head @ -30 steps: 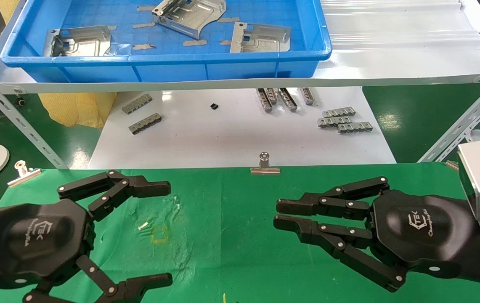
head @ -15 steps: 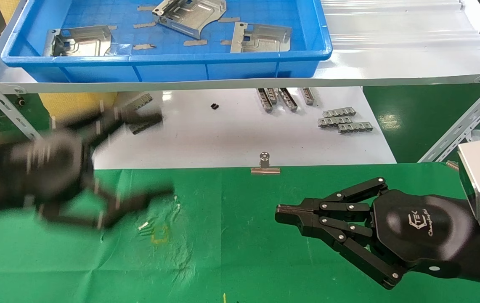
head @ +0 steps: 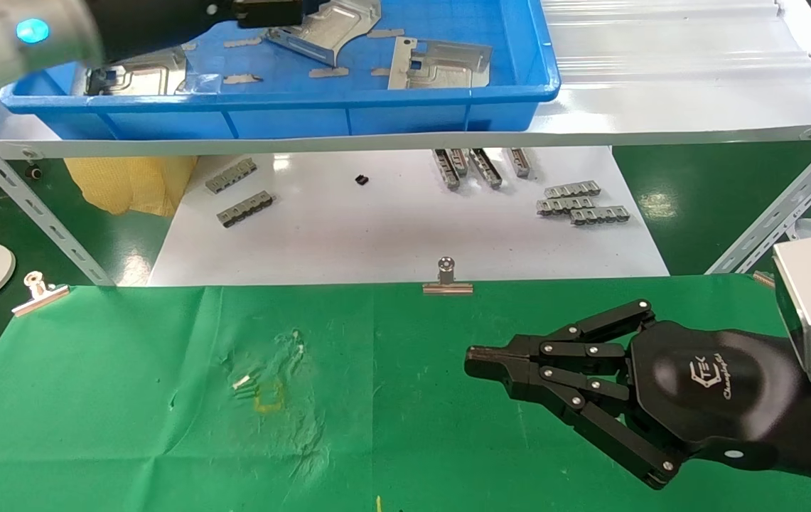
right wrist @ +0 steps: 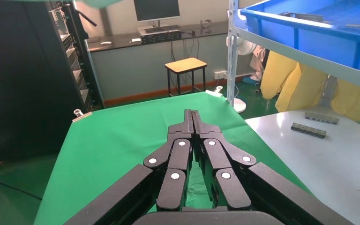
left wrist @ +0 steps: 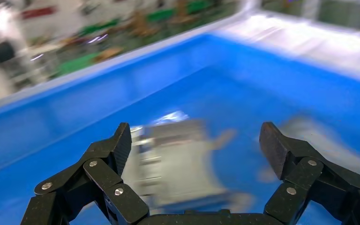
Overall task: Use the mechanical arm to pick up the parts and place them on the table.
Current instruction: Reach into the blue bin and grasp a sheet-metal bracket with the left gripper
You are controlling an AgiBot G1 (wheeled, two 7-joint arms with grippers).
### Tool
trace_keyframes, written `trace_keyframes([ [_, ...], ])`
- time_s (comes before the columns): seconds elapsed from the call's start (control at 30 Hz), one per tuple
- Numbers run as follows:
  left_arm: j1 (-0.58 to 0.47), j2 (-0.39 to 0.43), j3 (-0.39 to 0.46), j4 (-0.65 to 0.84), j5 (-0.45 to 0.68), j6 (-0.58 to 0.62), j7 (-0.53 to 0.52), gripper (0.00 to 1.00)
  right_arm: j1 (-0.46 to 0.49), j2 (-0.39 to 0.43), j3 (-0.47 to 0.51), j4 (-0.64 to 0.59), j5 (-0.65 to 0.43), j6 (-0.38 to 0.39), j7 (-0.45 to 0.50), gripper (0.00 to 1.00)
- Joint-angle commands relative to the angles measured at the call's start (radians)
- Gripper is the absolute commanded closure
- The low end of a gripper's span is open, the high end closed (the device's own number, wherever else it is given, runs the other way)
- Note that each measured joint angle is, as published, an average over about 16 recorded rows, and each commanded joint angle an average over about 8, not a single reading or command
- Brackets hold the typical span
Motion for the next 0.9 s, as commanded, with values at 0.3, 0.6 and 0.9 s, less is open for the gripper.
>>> trace_keyframes([
  [0.3, -0.124, 0.162, 0.041, 0.285, 0.089, -0.236, 0.046, 0.99, 0.000, 0.000, 0.000, 0.000, 0.000, 0.000, 0.000, 0.00],
  [0.6, -0.125, 0.182, 0.038, 0.317, 0.081, -0.257, 0.052, 1.00, 0.000, 0.000, 0.000, 0.000, 0.000, 0.000, 0.000, 0.00],
  [0.9, -0.111, 0.185, 0.022, 0.318, 0.052, -0.264, 0.036, 1.00, 0.000, 0.000, 0.000, 0.000, 0.000, 0.000, 0.000, 0.00],
])
